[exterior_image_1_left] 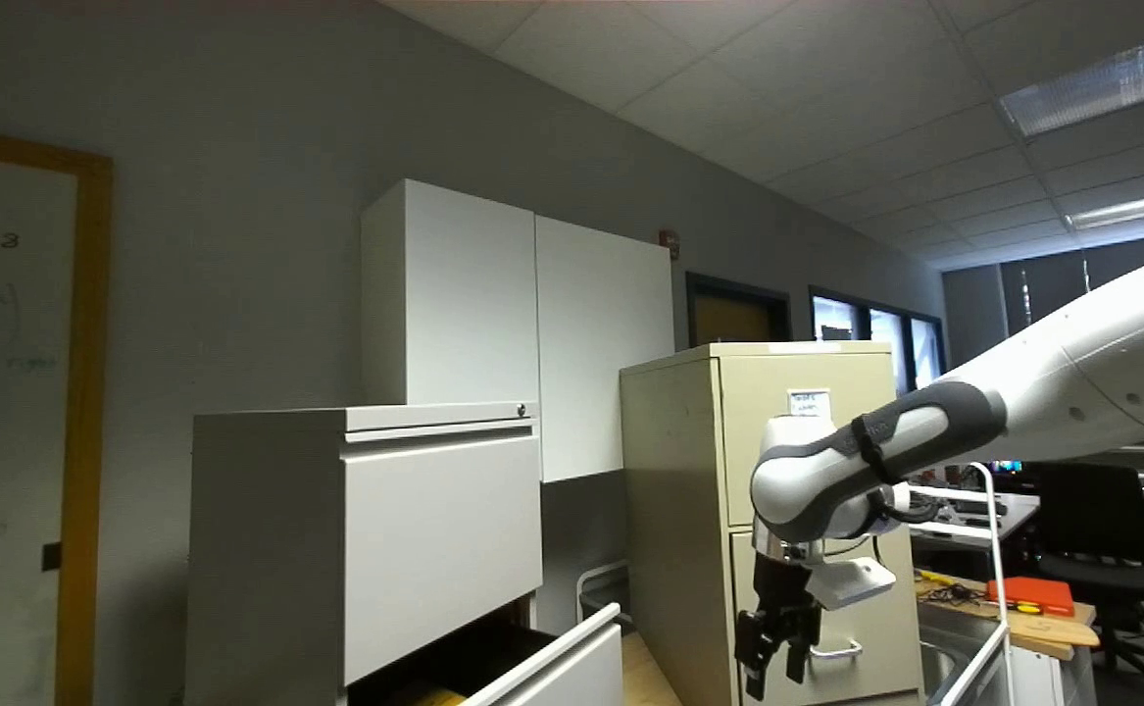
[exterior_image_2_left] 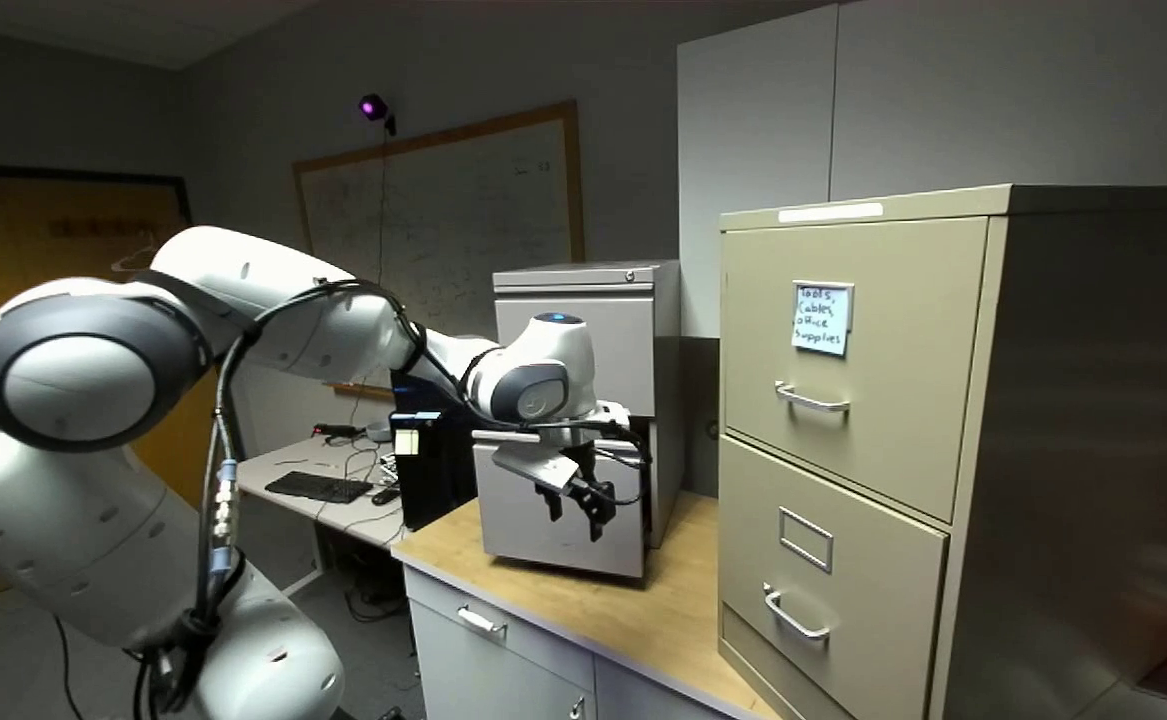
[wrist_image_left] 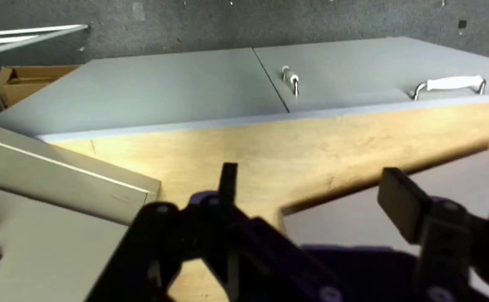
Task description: Close the bottom drawer of the cabinet to the left
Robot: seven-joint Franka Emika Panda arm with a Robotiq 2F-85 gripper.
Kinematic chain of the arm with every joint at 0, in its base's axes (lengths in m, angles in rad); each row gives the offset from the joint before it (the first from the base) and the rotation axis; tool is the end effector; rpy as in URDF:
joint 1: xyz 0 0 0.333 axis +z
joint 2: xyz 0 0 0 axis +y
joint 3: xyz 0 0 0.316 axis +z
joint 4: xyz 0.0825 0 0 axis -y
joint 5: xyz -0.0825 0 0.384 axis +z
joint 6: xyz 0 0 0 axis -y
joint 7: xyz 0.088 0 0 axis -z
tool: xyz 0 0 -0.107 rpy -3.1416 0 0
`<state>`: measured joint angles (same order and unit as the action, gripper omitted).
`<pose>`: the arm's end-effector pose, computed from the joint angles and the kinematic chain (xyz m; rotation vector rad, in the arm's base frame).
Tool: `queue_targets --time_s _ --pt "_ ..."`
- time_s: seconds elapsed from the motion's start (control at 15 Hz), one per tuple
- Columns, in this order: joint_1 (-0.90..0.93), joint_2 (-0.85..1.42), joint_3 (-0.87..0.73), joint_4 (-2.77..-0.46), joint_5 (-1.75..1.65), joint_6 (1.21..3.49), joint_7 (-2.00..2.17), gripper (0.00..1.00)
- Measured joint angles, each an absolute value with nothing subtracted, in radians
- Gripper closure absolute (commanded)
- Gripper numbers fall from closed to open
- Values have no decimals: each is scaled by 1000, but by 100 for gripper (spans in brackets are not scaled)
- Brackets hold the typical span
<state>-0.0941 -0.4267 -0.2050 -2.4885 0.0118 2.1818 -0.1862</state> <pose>0.4038 -0.1262 0.4471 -3.0649 0.1625 -0.2007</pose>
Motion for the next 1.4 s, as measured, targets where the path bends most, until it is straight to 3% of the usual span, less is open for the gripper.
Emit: queue_targets --time_s 0.4,0.53,1.0,1.4 --pt "-27 -210 -233 -2281 293 2281 -330 88" --pt "-11 -136 -231 -2215 391 2294 -389 99" --pt "-50 107 -184 -2001 691 2293 -587 100" --pt "-115 175 -125 -1897 782 2257 -647 100"
